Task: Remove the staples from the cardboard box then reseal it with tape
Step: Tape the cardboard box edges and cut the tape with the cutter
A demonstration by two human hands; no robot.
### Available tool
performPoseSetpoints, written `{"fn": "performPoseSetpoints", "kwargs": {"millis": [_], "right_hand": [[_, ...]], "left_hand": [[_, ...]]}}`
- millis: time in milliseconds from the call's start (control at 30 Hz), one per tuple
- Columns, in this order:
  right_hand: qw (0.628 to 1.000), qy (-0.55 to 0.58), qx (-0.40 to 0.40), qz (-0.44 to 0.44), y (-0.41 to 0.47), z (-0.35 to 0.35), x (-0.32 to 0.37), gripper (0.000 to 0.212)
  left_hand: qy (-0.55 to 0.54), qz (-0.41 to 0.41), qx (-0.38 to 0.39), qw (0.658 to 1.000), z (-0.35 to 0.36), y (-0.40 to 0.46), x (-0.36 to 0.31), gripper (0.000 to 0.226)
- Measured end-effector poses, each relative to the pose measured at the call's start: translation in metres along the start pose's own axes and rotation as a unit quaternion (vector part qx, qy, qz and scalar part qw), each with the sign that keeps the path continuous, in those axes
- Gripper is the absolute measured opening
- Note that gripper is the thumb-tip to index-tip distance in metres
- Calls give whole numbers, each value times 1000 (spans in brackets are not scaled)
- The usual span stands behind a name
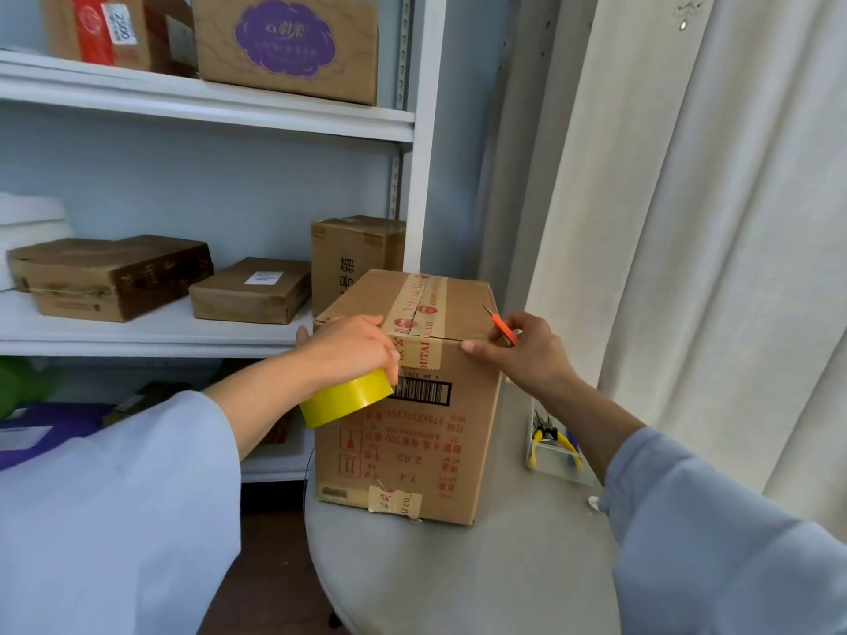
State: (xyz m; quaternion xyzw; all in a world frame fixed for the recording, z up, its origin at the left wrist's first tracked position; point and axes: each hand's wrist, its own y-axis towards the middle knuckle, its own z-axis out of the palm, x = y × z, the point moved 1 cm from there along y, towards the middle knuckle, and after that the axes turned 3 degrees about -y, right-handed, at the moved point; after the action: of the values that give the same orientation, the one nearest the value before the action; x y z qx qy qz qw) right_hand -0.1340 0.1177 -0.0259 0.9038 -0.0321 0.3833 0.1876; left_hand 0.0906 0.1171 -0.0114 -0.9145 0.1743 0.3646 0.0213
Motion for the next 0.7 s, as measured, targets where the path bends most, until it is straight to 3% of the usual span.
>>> {"fn": "performPoseSetpoints", "kwargs": {"millis": [133, 300, 500, 633, 700], "right_hand": [[999, -33, -16, 16, 5, -5, -1, 35], [992, -83, -94, 0, -4, -8, 3, 19], [989, -68, -131, -30, -10, 13, 24, 30], [995, 10, -101, 24, -6, 16, 25, 35], [994, 3, -106, 6, -7, 16, 26, 35]], "left_hand": [[-67, 38, 39, 996, -6, -4, -13, 19], [-87, -1, 3, 996, -33, 1, -13, 8], [-35, -8, 51, 998, -24, -4, -20, 11], [-204, -16, 36, 978, -43, -7, -15, 23], [-209, -20, 4, 978, -48, -3, 1, 31]]}}
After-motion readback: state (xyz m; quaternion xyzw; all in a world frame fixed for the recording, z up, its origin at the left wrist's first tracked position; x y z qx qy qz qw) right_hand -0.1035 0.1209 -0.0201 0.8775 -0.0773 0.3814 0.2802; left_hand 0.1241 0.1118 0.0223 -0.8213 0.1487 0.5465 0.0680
